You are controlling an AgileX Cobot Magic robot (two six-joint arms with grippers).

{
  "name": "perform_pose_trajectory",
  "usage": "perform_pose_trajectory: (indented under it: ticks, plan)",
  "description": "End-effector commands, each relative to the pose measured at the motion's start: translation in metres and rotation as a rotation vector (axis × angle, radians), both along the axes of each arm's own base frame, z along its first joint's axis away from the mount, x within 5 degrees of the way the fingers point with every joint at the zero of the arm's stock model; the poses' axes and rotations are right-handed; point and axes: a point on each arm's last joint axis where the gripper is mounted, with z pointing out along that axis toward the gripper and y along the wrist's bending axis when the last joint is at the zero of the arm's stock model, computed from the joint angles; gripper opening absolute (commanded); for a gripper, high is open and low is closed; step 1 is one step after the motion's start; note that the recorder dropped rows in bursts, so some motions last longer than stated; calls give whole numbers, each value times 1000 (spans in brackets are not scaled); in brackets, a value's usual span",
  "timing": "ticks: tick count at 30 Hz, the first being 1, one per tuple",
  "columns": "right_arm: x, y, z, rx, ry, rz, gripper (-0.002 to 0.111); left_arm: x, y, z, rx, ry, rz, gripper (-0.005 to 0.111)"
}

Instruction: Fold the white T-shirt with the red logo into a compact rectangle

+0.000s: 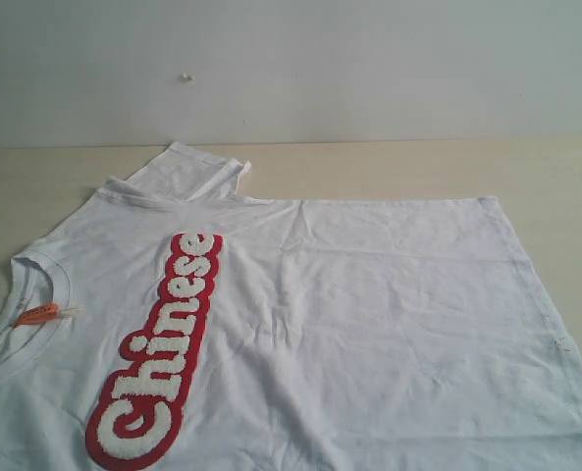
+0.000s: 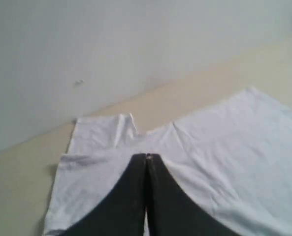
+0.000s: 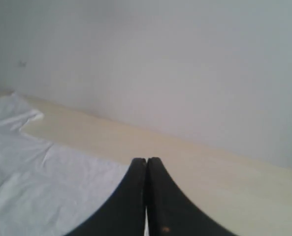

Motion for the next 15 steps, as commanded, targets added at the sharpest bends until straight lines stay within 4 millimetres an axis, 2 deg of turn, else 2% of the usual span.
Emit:
perform_pose_trajectory:
  ticks: [1, 5, 7, 10, 15]
  plan:
    - [29, 19, 1, -160, 214, 189, 0, 19, -20, -6, 254, 206, -228, 0]
    - [54, 36, -12, -282, 411, 340, 0, 28, -28, -18, 346, 330, -301, 0]
    - [65, 45, -28, -356, 552, 432, 0, 28, -28, -31, 445, 442, -371, 0]
    - [73, 56, -51, -473, 754, 619, 0, 36, -27, -42, 518, 477, -375, 0]
    - [82, 81, -66, -491, 781, 907, 0, 33, -26, -62, 555, 524, -418, 0]
